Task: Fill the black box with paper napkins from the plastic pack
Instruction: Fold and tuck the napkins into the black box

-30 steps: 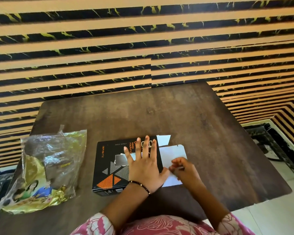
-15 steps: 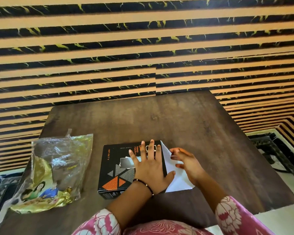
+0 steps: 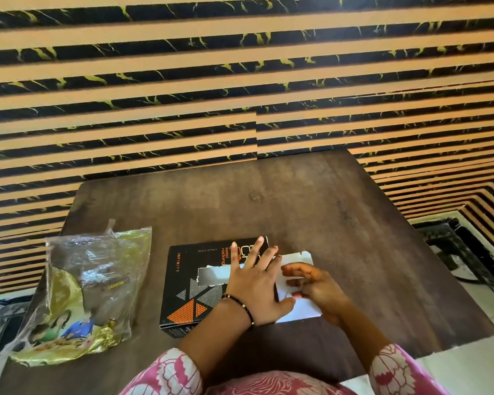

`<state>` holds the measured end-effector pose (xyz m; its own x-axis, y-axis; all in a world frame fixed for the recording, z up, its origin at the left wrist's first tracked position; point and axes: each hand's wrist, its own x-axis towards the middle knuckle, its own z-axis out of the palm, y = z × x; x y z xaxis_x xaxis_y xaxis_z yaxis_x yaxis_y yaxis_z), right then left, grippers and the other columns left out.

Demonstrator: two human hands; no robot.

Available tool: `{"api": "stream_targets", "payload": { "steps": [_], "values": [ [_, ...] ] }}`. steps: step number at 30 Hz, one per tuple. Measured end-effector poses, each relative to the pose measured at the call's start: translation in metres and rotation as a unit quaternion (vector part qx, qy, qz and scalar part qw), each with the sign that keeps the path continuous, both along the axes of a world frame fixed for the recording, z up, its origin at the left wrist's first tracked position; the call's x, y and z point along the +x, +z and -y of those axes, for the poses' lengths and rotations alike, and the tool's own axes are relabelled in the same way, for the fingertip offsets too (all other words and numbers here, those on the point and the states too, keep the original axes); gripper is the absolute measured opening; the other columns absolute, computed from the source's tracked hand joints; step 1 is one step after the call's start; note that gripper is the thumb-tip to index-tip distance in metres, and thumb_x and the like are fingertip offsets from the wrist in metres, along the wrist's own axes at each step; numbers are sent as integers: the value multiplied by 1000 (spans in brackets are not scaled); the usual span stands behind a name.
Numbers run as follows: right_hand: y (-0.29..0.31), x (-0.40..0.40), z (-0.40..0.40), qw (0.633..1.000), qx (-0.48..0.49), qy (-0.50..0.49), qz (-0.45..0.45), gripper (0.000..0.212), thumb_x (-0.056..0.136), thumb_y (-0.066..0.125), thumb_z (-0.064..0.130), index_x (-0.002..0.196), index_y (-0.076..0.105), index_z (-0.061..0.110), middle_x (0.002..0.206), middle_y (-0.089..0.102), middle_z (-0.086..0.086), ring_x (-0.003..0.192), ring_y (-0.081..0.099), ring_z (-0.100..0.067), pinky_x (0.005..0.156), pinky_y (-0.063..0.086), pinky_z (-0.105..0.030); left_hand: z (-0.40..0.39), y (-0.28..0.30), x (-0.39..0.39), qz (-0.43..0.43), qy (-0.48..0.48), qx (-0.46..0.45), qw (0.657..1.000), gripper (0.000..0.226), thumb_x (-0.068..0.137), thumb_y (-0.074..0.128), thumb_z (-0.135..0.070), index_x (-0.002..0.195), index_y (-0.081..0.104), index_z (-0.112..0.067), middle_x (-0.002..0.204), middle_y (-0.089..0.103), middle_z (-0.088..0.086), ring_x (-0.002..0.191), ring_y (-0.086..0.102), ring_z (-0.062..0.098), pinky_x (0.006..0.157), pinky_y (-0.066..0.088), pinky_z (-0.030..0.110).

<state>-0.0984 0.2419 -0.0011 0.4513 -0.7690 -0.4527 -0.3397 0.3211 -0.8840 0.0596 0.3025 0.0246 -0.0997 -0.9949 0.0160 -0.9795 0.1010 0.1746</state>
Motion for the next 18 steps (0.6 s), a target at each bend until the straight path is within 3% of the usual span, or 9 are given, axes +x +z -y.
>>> {"api": "stream_targets", "payload": {
  "steps": [4, 7, 9, 12, 15, 16, 18],
  "values": [
    [-5, -8, -11, 987, -73, -137, -36, 39, 87, 43, -13, 90, 67, 18, 112, 65, -13, 94, 63, -21, 73, 54, -25, 3, 4, -4, 1, 20, 52, 998, 79, 68, 42, -54, 139, 25, -21, 154, 11, -10, 143, -13, 18, 105, -20, 64],
    [-8, -11, -20, 935, -232, -204, -176, 31, 88, 48, -5, 107, 65, 13, 111, 60, -8, 100, 57, -23, 77, 47, -21, 3, 5, -6, -6, 35, 56, 998, 75, 71, 40, -48, 139, 24, -22, 154, 9, -10, 143, -14, 16, 106, -19, 63],
    [-12, -15, -21, 914, -262, -220, -217, 32, 88, 51, 1, 117, 61, 12, 114, 58, -8, 106, 54, -24, 88, 46, -30, 3, 6, -6, -6, 40, 52, 998, 74, 71, 37, -47, 139, 24, -22, 154, 9, -10, 143, -14, 16, 107, -19, 62],
    [-19, -17, -24, 948, -173, -223, -150, 26, 95, 44, 9, 112, 63, 14, 110, 67, -6, 94, 64, -21, 83, 55, -35, 3, 6, -8, -7, 40, 49, 998, 72, 70, 33, -49, 137, 27, -23, 154, 11, -11, 143, -13, 16, 106, -19, 62],
    [-18, -12, -32, 953, -179, -226, -92, 26, 95, 45, 13, 105, 67, 19, 99, 69, -3, 86, 65, -19, 76, 57, -39, 2, 9, -8, -13, 36, 45, 998, 69, 71, 31, -49, 134, 33, -22, 153, 14, -10, 143, -11, 17, 106, -18, 63],
    [-14, -7, -36, 952, -189, -229, -74, 24, 94, 46, 13, 104, 67, 21, 98, 66, -3, 86, 64, -19, 76, 55, -38, 2, 9, -7, -13, 36, 46, 998, 67, 72, 35, -48, 133, 33, -21, 153, 15, -9, 143, -11, 17, 106, -18, 63],
    [-8, 2, -41, 947, -236, -210, -63, 22, 92, 50, 12, 107, 64, 20, 97, 61, -1, 85, 60, -12, 73, 49, -22, 2, 8, -5, -14, 37, 51, 998, 69, 74, 39, -46, 137, 28, -20, 154, 13, -9, 143, -12, 17, 106, -18, 64]
  ]
}}
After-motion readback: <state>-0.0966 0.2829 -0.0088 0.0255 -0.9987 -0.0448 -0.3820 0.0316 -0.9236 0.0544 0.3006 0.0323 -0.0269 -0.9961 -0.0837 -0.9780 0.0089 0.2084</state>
